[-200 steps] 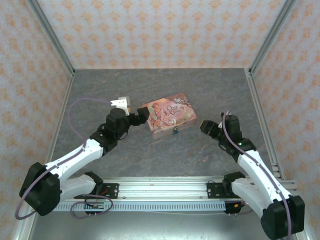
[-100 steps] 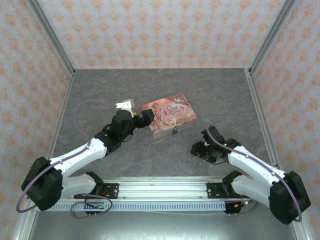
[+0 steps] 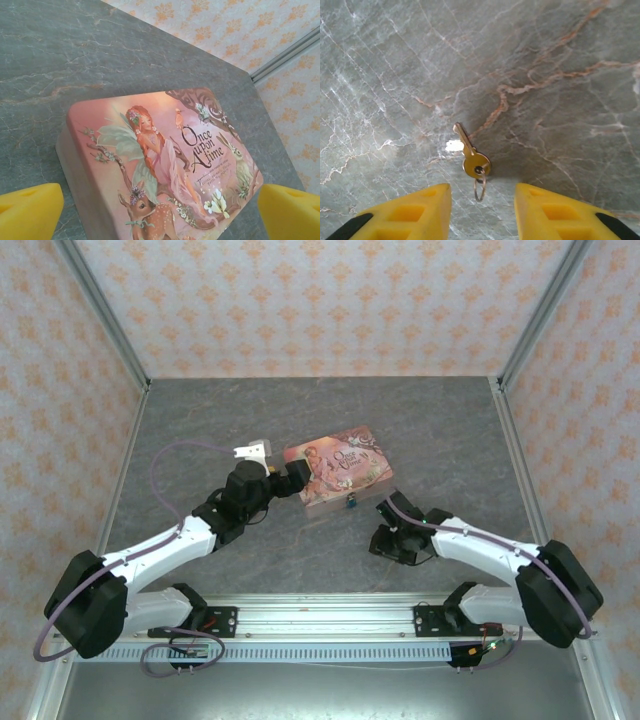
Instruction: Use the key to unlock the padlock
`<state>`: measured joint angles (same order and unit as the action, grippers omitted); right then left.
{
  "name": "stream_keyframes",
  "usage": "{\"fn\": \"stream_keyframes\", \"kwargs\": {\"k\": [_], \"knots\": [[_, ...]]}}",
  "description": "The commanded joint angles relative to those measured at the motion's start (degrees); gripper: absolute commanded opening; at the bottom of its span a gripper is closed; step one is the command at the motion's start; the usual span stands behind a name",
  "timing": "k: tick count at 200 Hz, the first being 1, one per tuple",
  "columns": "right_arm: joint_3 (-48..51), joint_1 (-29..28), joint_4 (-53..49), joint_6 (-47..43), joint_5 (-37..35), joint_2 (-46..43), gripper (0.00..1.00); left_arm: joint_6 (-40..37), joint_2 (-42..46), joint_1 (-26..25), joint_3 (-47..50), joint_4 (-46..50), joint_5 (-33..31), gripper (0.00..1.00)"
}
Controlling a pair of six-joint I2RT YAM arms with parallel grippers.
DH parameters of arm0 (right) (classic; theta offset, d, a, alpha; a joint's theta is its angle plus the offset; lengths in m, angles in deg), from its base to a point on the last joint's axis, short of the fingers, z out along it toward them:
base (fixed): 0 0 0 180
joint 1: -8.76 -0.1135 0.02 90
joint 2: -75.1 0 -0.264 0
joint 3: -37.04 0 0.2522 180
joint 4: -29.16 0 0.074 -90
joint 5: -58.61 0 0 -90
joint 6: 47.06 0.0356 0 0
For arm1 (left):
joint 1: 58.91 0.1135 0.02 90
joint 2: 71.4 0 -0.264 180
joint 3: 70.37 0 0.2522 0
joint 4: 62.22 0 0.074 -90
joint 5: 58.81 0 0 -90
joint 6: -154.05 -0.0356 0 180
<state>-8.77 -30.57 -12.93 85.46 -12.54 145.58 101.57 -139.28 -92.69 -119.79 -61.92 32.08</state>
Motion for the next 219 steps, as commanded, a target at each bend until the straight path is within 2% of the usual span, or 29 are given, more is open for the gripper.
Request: {"fn": "stream_keyframes", "kwargs": {"k": [1, 58, 126, 180, 219], "knots": [[-2.0, -0.6, 0.2, 0.4, -2.6, 1.4, 0.34, 0.2, 0.0, -0.4, -1.6, -1.0, -0.9, 1.0], [-2.7, -0.8, 0.7, 0.5, -3.1, 5.5, 0.25, -0.1, 0.5, -0.4, -1.7, -0.3, -1.0, 1.0], [-2.8, -1.5, 1.5, 0.3, -3.0, 7.5, 0.0, -1.0, 1.4, -0.5, -2.1, 1.4, -2.3, 1.0], [-1.2, -1.5, 9.3, -1.9, -2.5, 0.1, 0.0, -1.0, 3.8, -0.4, -2.6, 2.9, -1.8, 1.0], [-0.2, -1.4, 19.1, -5.1, 0.0, -7.7, 0.0, -0.6, 7.1, -0.4, -2.9, 2.6, 2.3, 1.0]]}}
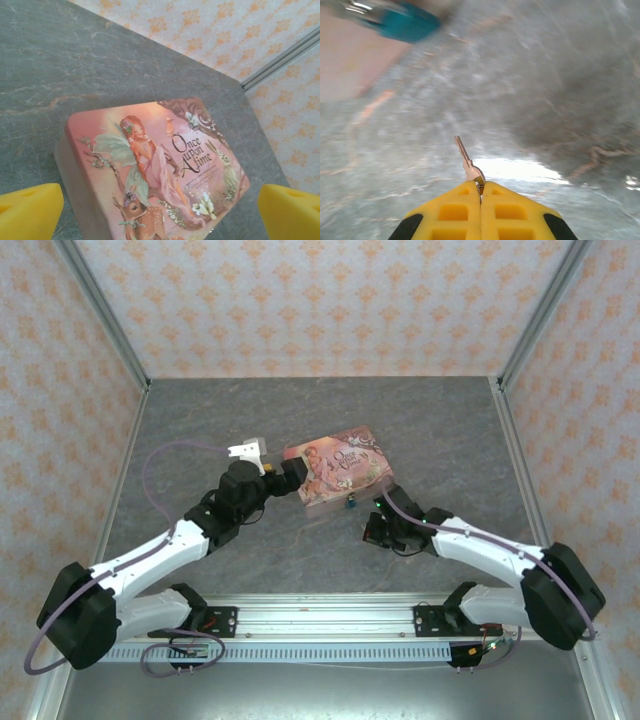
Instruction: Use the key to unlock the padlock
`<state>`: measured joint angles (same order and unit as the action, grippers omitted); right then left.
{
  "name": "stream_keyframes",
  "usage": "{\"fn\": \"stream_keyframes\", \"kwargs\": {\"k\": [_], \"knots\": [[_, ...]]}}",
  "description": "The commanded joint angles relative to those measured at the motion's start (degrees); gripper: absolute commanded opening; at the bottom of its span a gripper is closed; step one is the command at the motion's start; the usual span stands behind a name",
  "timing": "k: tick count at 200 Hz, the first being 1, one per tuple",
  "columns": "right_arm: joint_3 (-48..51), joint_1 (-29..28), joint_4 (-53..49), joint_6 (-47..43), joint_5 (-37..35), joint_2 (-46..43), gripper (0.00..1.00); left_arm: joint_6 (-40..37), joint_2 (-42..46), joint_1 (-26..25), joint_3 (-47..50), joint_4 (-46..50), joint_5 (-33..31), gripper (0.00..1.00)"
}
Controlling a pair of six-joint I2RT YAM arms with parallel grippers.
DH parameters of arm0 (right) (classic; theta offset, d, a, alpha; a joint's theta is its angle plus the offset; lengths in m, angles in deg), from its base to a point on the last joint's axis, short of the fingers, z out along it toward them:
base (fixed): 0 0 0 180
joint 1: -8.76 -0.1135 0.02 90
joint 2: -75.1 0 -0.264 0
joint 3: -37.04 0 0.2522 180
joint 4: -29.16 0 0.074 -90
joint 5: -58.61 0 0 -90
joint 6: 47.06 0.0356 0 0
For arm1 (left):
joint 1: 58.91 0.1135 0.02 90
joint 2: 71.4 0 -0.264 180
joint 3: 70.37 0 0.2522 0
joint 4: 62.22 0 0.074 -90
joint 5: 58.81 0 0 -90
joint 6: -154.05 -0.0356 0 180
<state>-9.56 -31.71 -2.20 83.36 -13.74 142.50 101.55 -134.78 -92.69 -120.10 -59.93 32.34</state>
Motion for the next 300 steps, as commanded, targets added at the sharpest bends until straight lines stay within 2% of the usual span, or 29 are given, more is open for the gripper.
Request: {"fn": "stream_keyframes", "kwargs": {"k": [1, 50, 71, 98, 168, 224, 244, 300], "knots": [[0.6, -0.3, 8.6, -3.1, 1.2, -4.8, 0.0, -0.6, 2.6, -0.4, -2.7, 0.6, 2.2, 1.0], [-0.6, -0.3, 24.3, -3.4, 8.0, -8.3, 0.0, 0.2, 4.8, -0.4, -4.8, -4.0, 14.3, 0.98], [-1.4, -0.3, 30.7, -2.7, 9.8, -9.1, 0.0, 1.5, 4.5, -0.4, -6.0, -6.9, 19.0, 0.9], [-2.3, -0.3, 35.0, -1.5, 10.1, -10.5, 0.0, 2.9, 3.5, -0.4, -6.9, -8.2, 21.3, 0.82], [-4.2, -0.3, 39.0, 0.0, 10.9, -9.8, 0.0, 6.5, -3.3, -0.6, -9.4, -13.8, 30.1, 0.66], [-5.5, -0.4, 40.1, 0.7, 11.4, -7.8, 0.0, 6.5, -6.4, -1.7, -11.0, -14.4, 32.3, 0.57], [-5.7, -0.4, 40.2, 0.9, 11.2, -7.3, 0.0, 6.2, -7.1, -2.1, -11.5, -14.0, 32.6, 0.5], [-5.3, -0.4, 40.9, 1.8, 10.7, -6.7, 0.0, 4.2, -6.6, -2.3, -12.0, -11.1, 30.6, 0.17]]}}
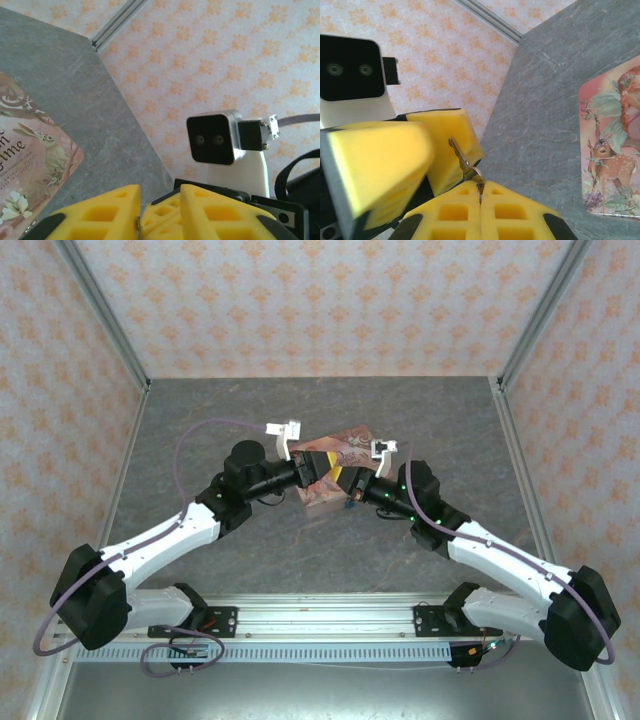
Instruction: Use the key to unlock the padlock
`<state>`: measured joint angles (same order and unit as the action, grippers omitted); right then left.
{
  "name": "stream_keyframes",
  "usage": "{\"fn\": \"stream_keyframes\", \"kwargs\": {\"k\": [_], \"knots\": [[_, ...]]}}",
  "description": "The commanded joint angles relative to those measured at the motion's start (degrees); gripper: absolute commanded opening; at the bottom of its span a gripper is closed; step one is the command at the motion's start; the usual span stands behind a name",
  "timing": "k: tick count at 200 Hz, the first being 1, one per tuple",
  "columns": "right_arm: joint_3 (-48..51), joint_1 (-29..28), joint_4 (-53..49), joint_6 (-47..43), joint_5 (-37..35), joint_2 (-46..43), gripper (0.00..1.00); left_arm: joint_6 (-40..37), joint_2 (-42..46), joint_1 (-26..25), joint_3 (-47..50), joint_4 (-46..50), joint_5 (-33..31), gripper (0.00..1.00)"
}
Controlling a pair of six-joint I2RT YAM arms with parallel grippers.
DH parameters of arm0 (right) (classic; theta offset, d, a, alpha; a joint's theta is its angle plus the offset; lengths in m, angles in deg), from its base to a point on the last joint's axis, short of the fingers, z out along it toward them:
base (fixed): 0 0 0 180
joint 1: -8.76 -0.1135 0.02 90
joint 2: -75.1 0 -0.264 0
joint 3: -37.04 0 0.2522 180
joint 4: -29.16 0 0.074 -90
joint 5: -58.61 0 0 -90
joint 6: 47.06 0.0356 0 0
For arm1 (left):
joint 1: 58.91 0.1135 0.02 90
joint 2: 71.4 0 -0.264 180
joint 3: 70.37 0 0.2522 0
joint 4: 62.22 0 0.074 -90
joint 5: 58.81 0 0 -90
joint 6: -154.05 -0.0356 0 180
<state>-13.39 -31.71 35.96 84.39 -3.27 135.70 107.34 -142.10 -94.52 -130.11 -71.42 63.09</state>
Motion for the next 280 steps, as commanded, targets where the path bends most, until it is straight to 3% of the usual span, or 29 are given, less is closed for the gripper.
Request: {"fn": "stream_keyframes", "kwargs": {"k": [1, 27, 76, 120, 187, 280], "knots": [[-1.4, -0.4, 2.7, 0.7, 0.3, 0.1, 0.0, -1.6, 0.8, -0.4, -2.0, 0.4, -0.2, 0.16], [-1.1, -0.4, 1.6, 0.5, 0.1, -0.8, 0.02, -2.3, 0.9, -0.5, -2.2, 1.3, -0.4, 0.0], [1.4, 1.3, -0.7, -2.4, 1.2, -7.0, 0.35, -5.0, 2.9, -0.5, -3.2, 4.6, -1.1, 0.0], [4.0, 5.3, 7.7, -1.2, 9.8, -8.2, 0.5, -5.3, 3.6, -0.5, -4.6, 4.6, 1.3, 0.0], [2.4, 5.2, 12.6, 0.6, 13.5, -3.0, 0.47, -4.6, 3.6, -0.5, -4.5, 3.5, 2.0, 0.0], [0.4, 5.2, 13.4, 1.2, 12.8, -0.2, 0.28, -5.2, 3.2, -0.6, -4.8, 4.3, 1.8, 0.0]]}}
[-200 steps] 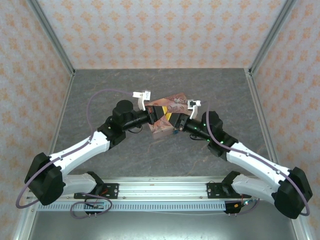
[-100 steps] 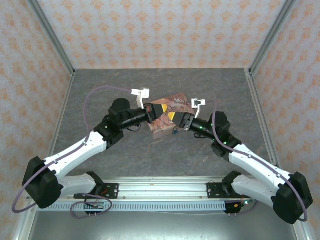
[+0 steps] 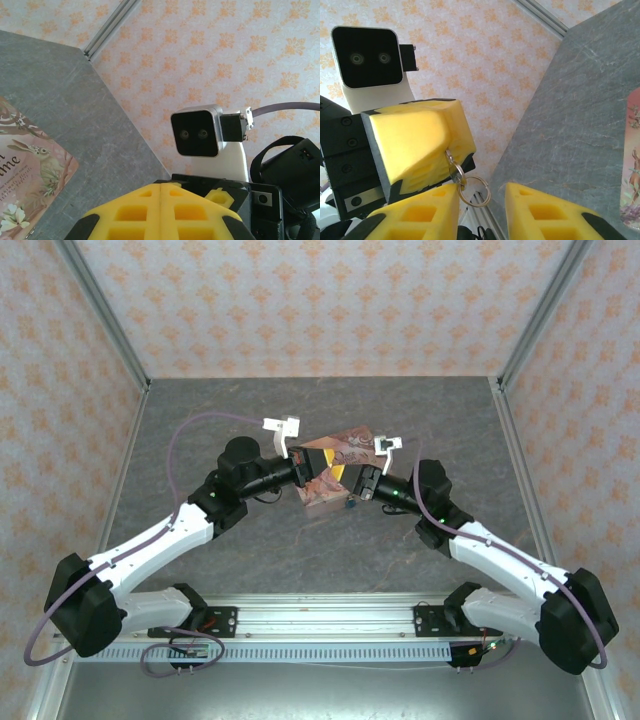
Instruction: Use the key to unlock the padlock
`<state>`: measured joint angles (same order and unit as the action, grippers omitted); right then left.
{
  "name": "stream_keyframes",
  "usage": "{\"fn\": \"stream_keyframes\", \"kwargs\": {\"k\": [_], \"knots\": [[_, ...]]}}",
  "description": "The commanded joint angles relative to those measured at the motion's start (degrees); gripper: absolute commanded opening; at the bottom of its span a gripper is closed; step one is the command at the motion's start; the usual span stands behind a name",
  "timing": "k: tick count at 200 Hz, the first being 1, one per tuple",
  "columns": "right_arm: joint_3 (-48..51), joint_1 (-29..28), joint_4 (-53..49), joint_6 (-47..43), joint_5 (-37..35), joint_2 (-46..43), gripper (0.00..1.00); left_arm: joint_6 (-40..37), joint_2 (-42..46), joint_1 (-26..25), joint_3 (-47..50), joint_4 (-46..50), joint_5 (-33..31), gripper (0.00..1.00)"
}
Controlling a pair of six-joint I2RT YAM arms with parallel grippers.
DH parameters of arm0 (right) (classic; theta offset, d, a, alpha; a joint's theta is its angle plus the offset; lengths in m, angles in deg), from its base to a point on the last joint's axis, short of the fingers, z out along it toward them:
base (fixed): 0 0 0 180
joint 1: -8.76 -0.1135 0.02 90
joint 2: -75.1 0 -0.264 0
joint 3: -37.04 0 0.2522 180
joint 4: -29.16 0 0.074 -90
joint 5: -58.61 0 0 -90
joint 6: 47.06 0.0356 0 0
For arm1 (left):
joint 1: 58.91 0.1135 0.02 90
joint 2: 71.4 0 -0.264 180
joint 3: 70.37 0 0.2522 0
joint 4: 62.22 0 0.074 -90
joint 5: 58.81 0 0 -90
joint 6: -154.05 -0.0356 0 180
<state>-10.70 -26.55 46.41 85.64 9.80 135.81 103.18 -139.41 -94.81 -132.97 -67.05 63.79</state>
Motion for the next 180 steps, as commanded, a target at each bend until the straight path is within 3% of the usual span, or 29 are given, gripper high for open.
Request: {"fn": "stream_keyframes", "kwargs": {"k": [1, 180], "knots": [[-2.3, 0.0, 3.0, 0.0, -0.4, -0.3, 0.28, -1.1, 0.6, -0.3, -1.9, -0.1, 1.1, 0.0], [-3.5, -0.2, 3.8, 0.7, 0.3, 0.7, 0.23, -1.3, -0.9, -0.4, -2.5, -0.4, 2.3, 0.0]]}}
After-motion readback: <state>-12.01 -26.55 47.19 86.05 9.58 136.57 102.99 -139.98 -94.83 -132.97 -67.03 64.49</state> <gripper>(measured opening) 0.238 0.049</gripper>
